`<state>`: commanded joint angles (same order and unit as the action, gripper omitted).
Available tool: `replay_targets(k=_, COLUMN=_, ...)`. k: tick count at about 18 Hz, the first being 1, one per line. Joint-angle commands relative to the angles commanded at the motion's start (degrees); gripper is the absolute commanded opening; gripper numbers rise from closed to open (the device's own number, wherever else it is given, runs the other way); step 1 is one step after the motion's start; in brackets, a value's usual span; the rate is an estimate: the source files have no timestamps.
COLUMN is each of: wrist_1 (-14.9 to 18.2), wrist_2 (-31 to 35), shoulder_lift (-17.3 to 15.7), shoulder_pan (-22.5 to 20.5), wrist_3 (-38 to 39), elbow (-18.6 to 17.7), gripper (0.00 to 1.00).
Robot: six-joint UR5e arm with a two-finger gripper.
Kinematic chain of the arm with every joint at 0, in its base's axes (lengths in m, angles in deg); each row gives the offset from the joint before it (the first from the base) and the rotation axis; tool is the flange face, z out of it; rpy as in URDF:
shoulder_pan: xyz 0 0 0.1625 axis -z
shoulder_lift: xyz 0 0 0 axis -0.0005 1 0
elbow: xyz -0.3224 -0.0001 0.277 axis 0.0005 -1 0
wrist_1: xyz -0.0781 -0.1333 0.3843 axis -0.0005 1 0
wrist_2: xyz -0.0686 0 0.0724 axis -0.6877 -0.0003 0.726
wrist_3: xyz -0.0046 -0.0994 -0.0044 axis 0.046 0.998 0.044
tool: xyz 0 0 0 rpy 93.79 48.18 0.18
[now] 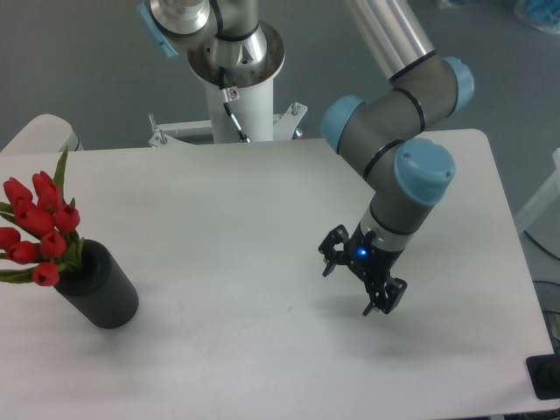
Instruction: Insert the flowers into the vase
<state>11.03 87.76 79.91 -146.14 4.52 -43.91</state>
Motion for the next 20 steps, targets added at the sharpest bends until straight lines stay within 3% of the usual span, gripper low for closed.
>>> replay_targets(k=10, wrist_1=-0.96, wrist_2=7.75, shoulder_lift=2.11, shoulder_pan=2.47, wrist_3=-4.48, elbow=0.88, gripper=1.00)
replay_targets(k=20, wrist_1=-1.14, wrist_2=7.85, shoulder_lift=2.03, shoulder_pan=2.47, wrist_3=-7.39, elbow=0.53, gripper=1.00)
